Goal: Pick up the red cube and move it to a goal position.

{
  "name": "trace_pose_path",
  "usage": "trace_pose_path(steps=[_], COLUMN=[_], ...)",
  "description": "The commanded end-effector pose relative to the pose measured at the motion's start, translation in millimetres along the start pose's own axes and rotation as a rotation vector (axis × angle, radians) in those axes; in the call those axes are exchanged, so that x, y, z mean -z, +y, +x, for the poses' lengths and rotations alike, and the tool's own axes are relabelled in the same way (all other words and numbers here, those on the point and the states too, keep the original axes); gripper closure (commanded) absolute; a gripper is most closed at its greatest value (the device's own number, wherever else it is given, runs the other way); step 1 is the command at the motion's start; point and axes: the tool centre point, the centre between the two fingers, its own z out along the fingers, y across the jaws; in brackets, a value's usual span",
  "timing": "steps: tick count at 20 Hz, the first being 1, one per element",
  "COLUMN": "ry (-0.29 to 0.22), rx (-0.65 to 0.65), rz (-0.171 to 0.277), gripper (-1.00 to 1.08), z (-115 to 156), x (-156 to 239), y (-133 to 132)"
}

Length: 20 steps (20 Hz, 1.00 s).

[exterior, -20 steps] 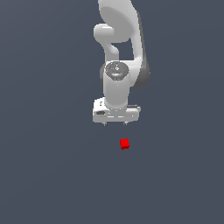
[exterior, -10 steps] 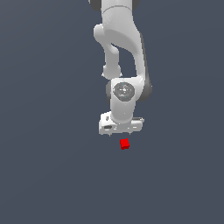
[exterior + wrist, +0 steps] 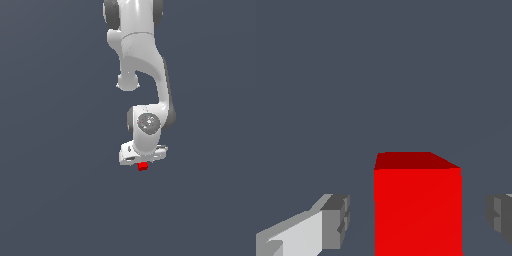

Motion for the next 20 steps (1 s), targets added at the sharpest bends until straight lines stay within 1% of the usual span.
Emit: trace_pose_path(steps=[1,7,8,20], ry=[0.002,0.002,0.002,0.002], rx=[0.008,0.014,0.014,0.014], rz=[-0.001,-0.002,-0.002,-0.002], gripper=[-0.92,-0.92,1.08,1.08], z=[4.3,7.7,7.7,7.2], x=[-6.8,-11.4,-11.4,-10.6], y=[-2.4,-4.1,-4.1,-4.0])
